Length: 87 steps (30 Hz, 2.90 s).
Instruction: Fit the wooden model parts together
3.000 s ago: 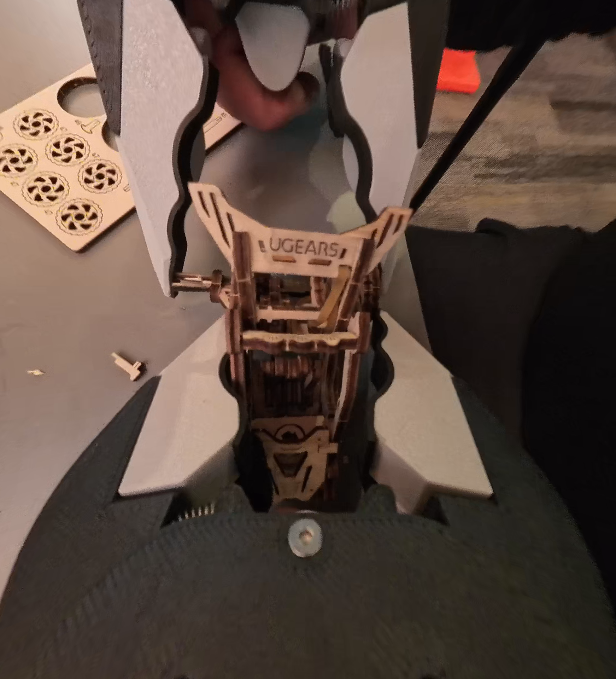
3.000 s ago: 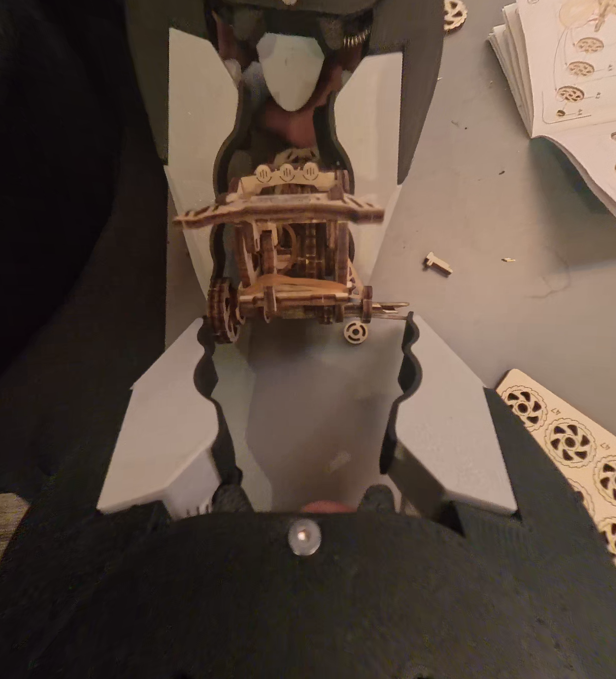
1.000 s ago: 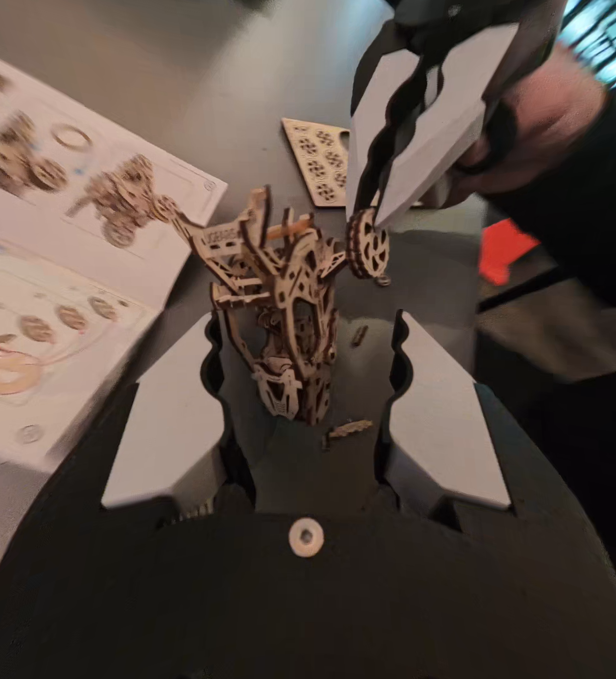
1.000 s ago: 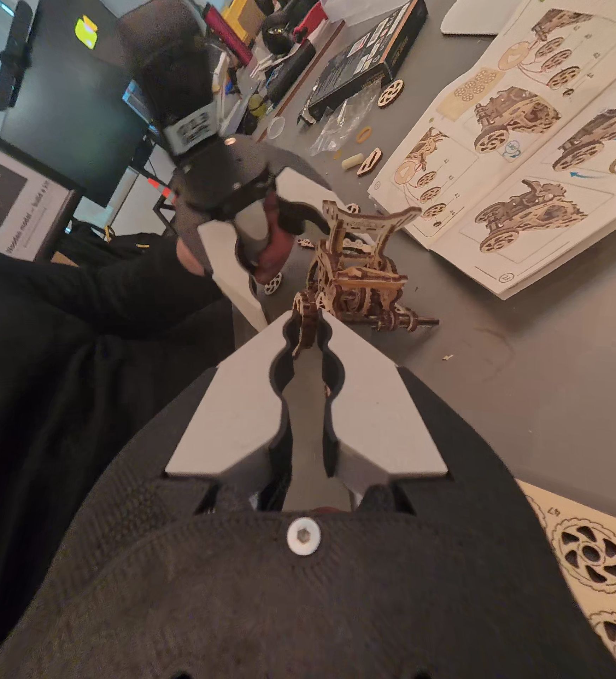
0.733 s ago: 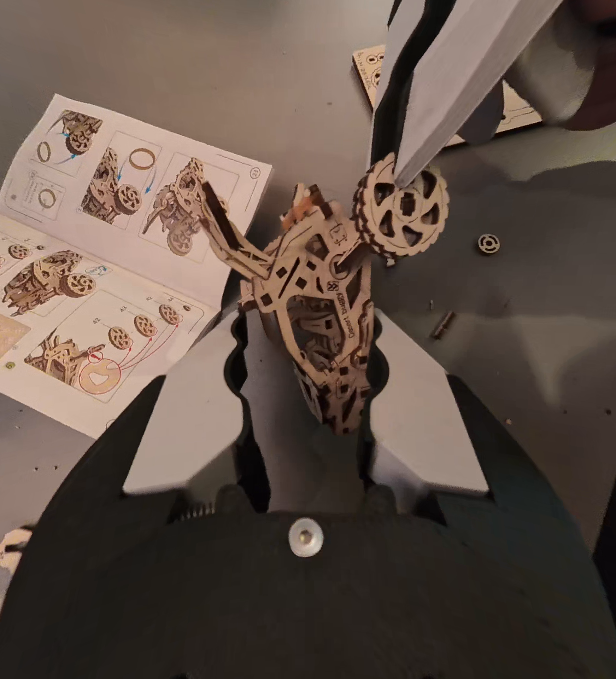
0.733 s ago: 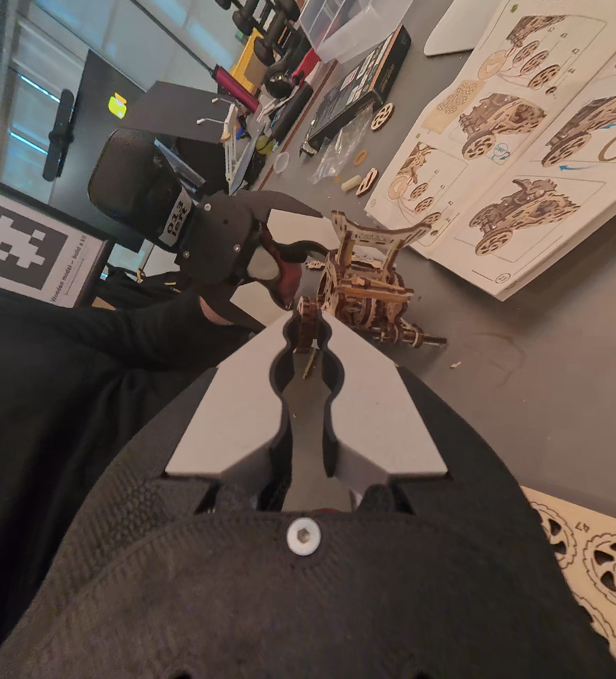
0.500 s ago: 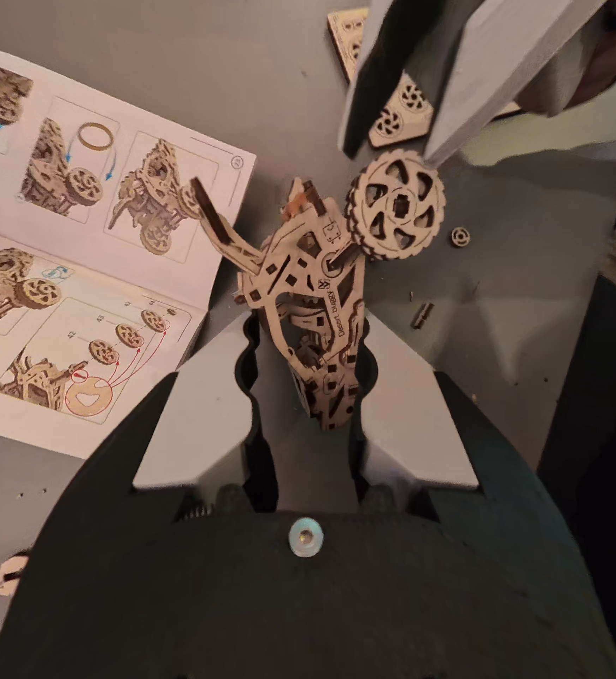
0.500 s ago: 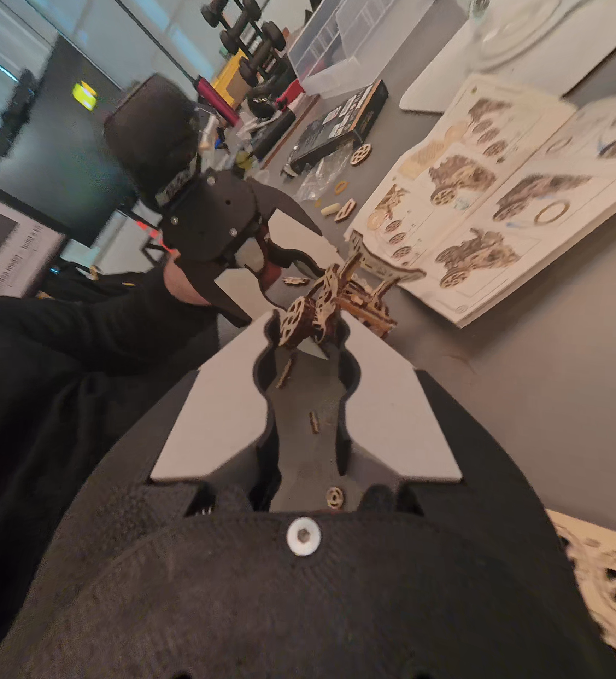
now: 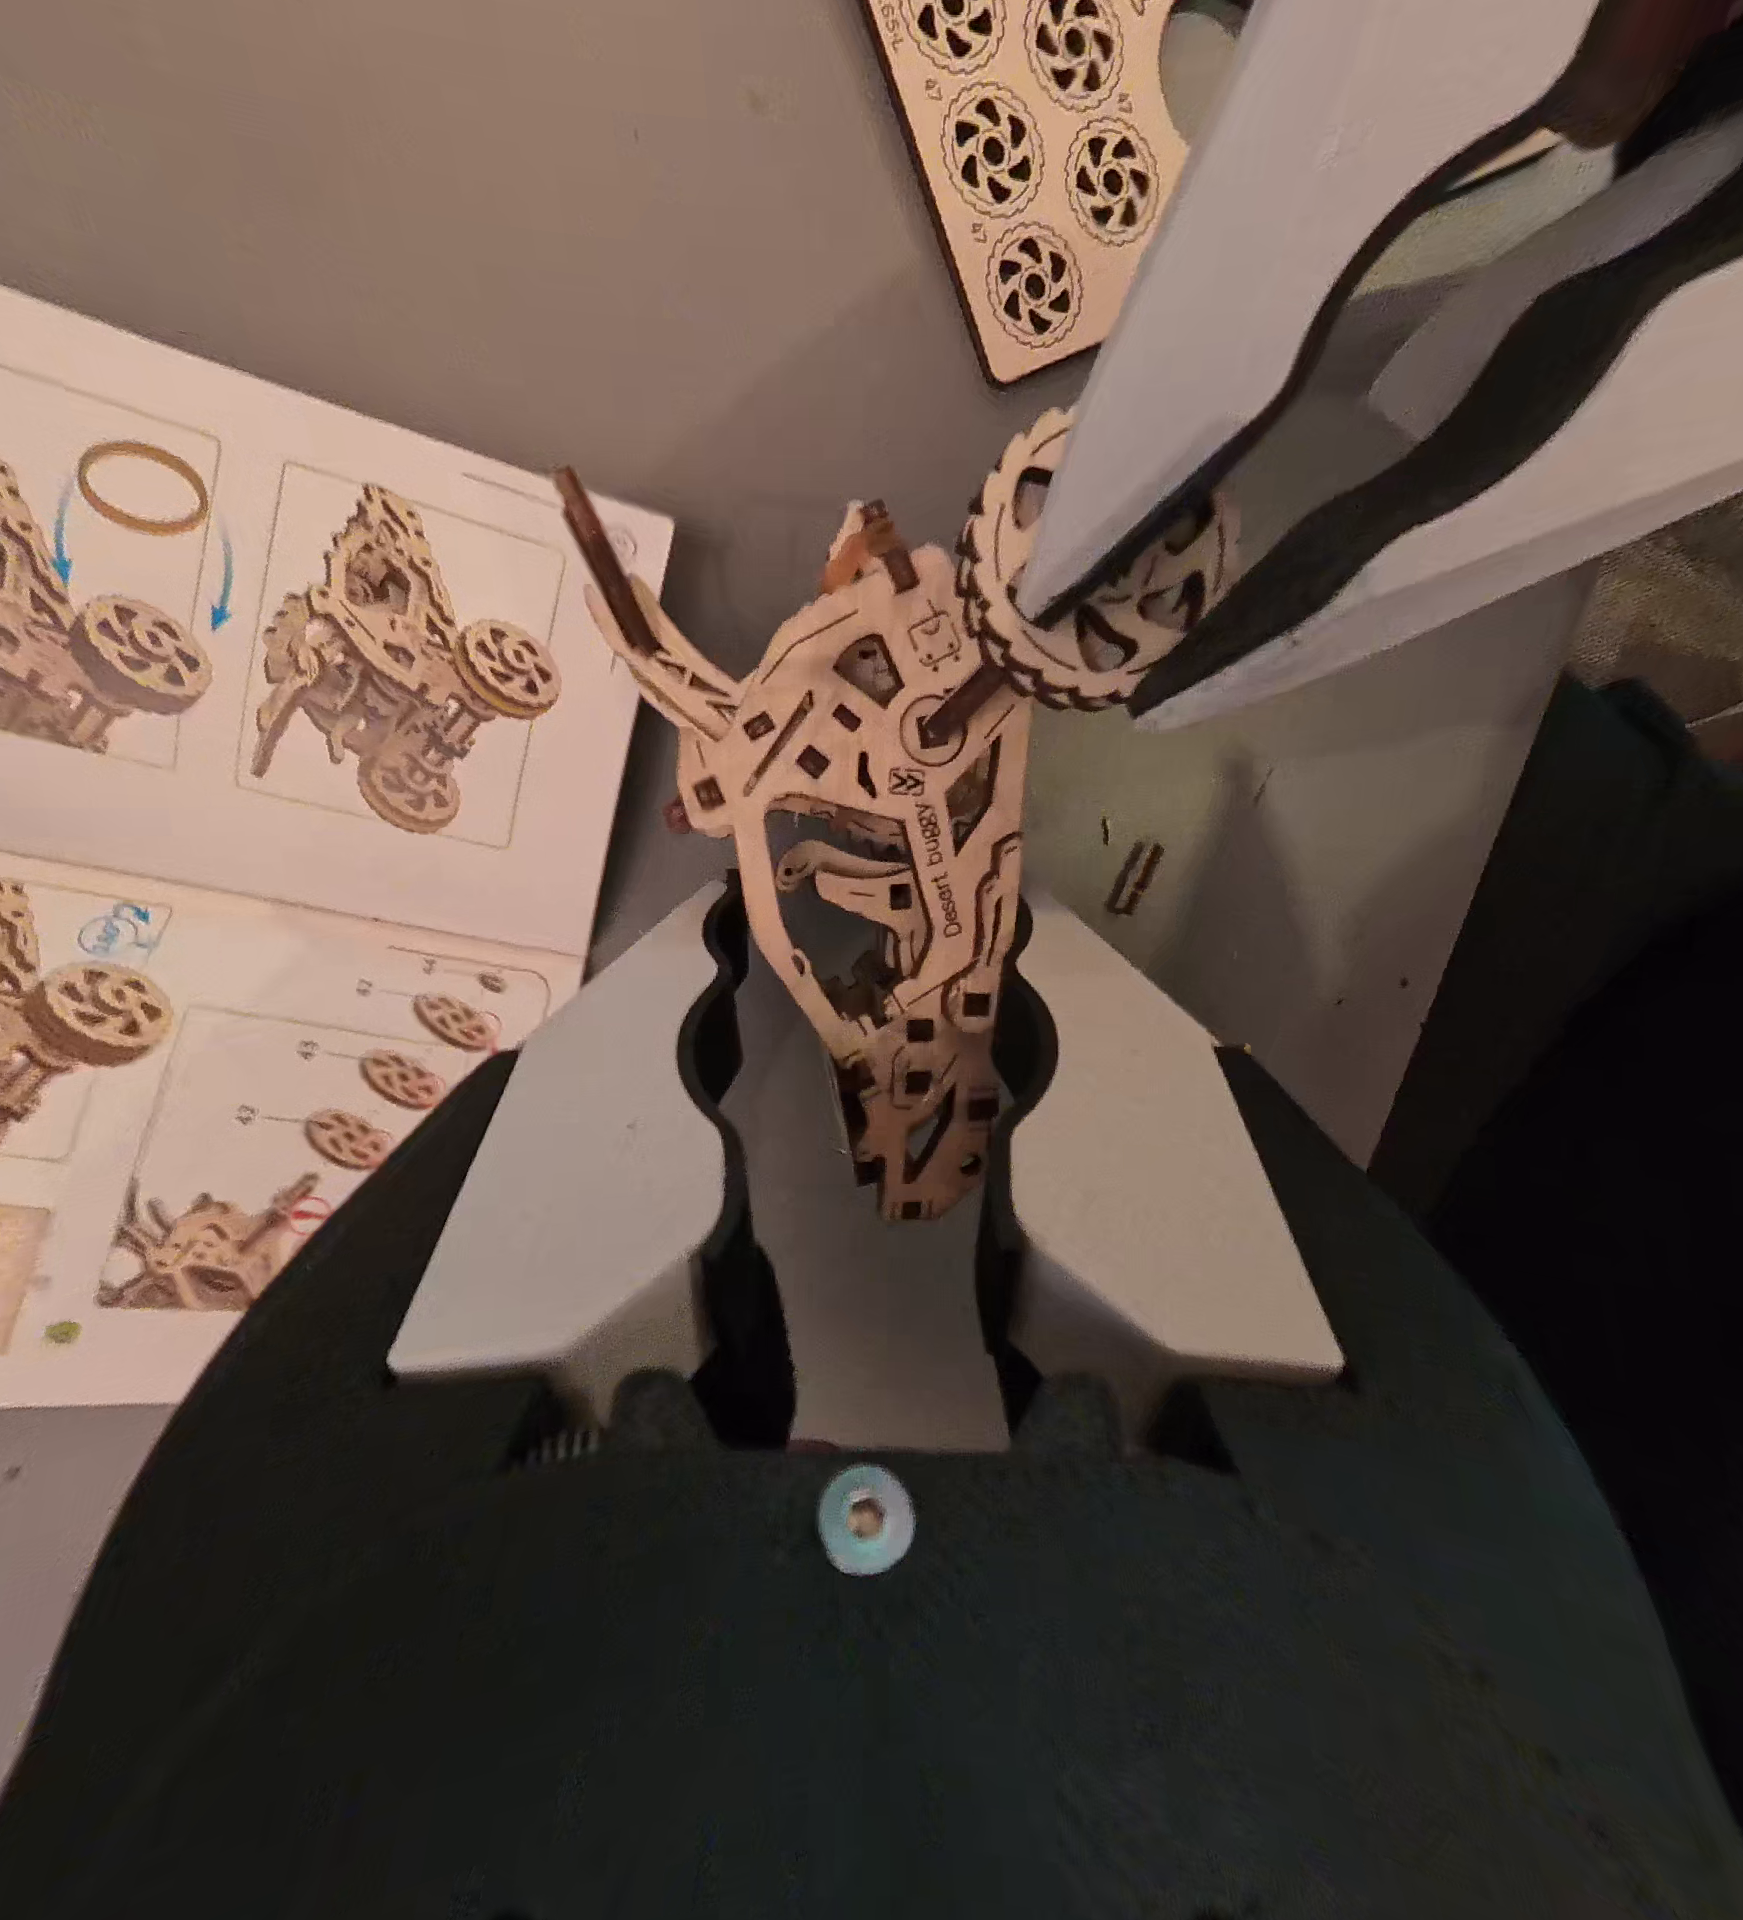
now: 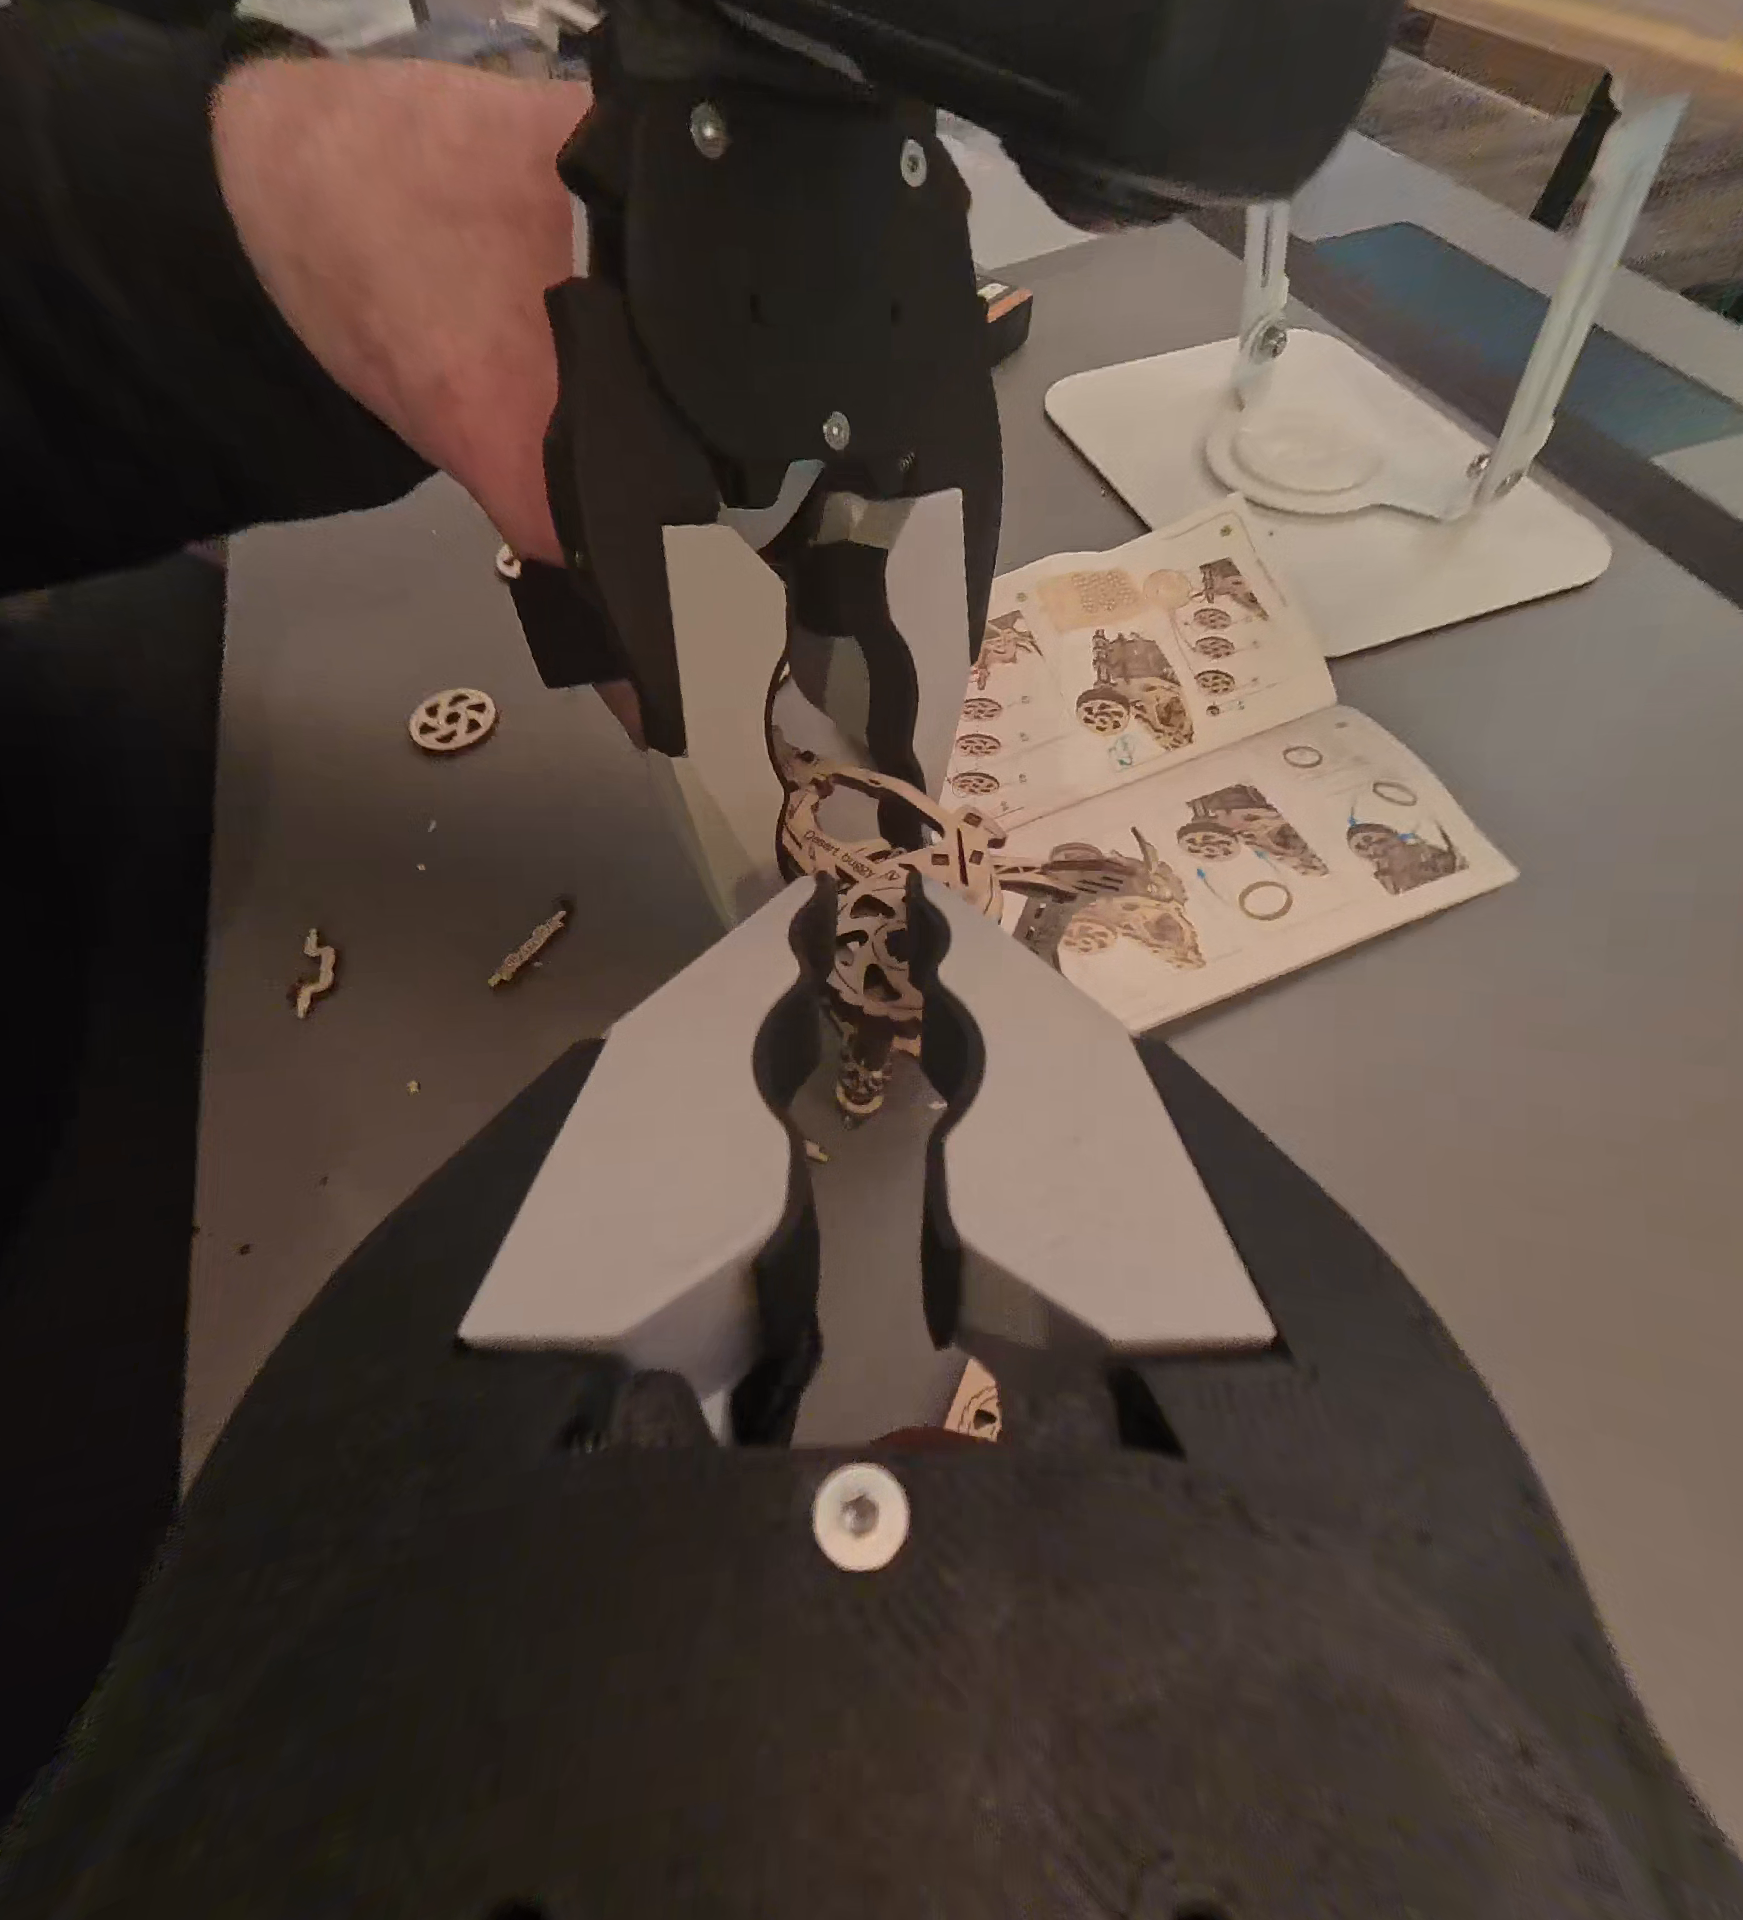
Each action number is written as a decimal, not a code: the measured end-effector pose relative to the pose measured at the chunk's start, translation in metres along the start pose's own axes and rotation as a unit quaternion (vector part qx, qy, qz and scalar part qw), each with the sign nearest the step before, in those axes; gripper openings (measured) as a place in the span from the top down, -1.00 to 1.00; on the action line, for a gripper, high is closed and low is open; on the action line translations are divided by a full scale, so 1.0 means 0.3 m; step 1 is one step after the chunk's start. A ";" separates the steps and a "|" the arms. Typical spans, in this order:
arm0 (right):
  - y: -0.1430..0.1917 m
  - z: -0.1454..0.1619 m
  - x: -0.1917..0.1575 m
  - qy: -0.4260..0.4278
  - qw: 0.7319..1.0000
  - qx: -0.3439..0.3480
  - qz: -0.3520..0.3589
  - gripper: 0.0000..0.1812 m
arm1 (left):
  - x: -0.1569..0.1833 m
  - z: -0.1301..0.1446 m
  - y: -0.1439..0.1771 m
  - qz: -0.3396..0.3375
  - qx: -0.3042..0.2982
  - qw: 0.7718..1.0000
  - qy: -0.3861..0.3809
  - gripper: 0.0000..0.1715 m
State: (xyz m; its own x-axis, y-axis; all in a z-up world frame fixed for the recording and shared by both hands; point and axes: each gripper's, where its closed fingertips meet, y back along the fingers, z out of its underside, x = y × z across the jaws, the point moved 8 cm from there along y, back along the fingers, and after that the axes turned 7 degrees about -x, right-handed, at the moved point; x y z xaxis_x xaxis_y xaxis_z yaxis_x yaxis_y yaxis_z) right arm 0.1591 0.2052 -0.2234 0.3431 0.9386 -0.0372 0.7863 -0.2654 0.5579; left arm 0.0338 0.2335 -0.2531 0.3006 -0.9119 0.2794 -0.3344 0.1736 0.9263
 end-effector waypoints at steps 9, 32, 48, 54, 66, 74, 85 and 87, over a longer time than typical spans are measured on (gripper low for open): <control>0.066 0.005 0.013 -0.008 0.999 0.034 0.022 0.99 | 0.010 -0.020 -0.024 -0.020 -0.008 1.000 -0.018 0.57; 0.097 -0.046 -0.021 0.023 0.999 -0.011 0.045 0.99 | 0.026 -0.026 -0.050 -0.062 -0.014 0.997 -0.039 0.58; 0.108 -0.093 -0.053 0.080 0.990 -0.091 0.070 1.00 | 0.036 -0.041 -0.058 -0.067 -0.021 0.997 -0.043 0.58; 0.091 -0.061 -0.034 0.071 0.987 -0.119 0.084 0.98 | 0.041 -0.046 -0.059 -0.056 -0.013 0.997 -0.043 0.58; 0.081 -0.045 -0.030 0.069 0.983 -0.158 0.065 0.90 | 0.045 -0.057 -0.061 -0.052 -0.022 0.997 -0.046 0.59; 0.085 -0.005 -0.030 0.062 0.988 -0.133 0.056 0.99 | 0.048 -0.069 -0.057 -0.059 -0.022 0.997 -0.053 0.58; 0.125 0.050 -0.061 0.063 0.992 -0.077 0.082 0.98 | 0.090 -0.096 -0.053 -0.124 -0.038 0.988 -0.081 0.59; 0.125 0.054 -0.064 0.066 0.991 -0.074 0.085 0.98 | 0.093 -0.097 -0.053 -0.128 -0.042 0.988 -0.081 0.59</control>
State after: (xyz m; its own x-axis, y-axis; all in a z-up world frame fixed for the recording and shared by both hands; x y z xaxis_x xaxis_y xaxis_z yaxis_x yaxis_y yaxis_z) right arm 0.1905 0.1737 -0.2151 0.3871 0.9060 0.1709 0.6349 -0.3964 0.6631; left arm 0.0734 0.2161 -0.2526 0.2164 -0.9763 -0.0041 -0.1896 -0.0461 0.9808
